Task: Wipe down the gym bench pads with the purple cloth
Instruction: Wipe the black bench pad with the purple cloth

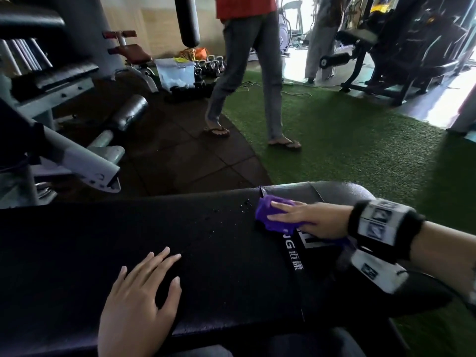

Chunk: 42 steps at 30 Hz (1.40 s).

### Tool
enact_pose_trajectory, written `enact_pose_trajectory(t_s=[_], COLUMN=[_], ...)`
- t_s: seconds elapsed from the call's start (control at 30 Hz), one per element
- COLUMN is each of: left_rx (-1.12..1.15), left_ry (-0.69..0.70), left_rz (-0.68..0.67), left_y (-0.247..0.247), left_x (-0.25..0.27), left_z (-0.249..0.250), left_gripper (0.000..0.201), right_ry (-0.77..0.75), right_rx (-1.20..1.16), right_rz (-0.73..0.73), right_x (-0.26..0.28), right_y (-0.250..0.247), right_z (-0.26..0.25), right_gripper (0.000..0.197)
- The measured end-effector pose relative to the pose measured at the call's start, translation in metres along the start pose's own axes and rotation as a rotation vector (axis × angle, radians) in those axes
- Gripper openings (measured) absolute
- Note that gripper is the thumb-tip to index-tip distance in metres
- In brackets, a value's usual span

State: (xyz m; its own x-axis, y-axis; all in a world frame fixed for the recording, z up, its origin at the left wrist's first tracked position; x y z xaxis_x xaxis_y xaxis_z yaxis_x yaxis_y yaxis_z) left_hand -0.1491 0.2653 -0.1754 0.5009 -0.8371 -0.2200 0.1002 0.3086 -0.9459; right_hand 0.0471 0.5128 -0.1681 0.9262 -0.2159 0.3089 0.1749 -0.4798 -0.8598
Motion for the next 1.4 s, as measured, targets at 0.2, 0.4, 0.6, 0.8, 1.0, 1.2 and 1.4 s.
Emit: enact_pose_trajectory(t_s=[0.2, 0.4, 0.6, 0.8, 1.0, 1.2, 1.4], left_rx=[-0.024, -0.017, -0.024, -0.009, -0.012, 0.001, -0.005], left_ry=[-0.004, -0.007, -0.021, -0.016, -0.017, -0.011, -0.01], left_rz=[0.015, 0.008, -0.008, -0.014, 0.005, -0.001, 0.001], left_y=[-0.005, -0.007, -0.008, -0.005, -0.008, -0.009, -0.009], left_x=[0.001, 0.002, 0.002, 0.003, 0.002, 0.002, 0.003], left_z=[0.003, 0.005, 0.004, 0.004, 0.006, 0.006, 0.007], left_gripper=[0.049, 0.049, 0.054, 0.052, 0.053, 0.054, 0.054], right_ry=[0.083, 0.309, -0.036, -0.108, 0.113, 0.03, -0.078], right_rx=[-0.03, 0.082, 0.055, -0.123, 0.053, 0.07, -0.058], right_rz=[0.07, 0.049, 0.013, -0.028, 0.053, 0.029, -0.043], right_x=[0.056, 0.022, 0.032, 0.101, 0.061, 0.037, 0.096], right_y=[-0.009, -0.02, 0.03, 0.039, 0.007, 0.028, 0.039], right_z=[0.044, 0.03, -0.055, -0.039, 0.012, -0.043, -0.033], right_gripper=[0.079, 0.074, 0.069, 0.081, 0.081, 0.073, 0.089])
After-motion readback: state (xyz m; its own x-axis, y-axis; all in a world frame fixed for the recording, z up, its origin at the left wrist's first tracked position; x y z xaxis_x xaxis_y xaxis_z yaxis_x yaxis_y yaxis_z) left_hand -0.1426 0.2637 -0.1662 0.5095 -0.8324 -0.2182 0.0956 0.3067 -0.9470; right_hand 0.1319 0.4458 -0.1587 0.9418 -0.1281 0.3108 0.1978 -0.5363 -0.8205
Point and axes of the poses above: each hand's wrist, its own x-axis away from the middle knuckle, its own y-axis out of the palm, z = x × y, the point moved 10 cm from there along -x, towards the middle knuckle, and after that the axes turned 7 degrees about -x, right-handed, at the moved point
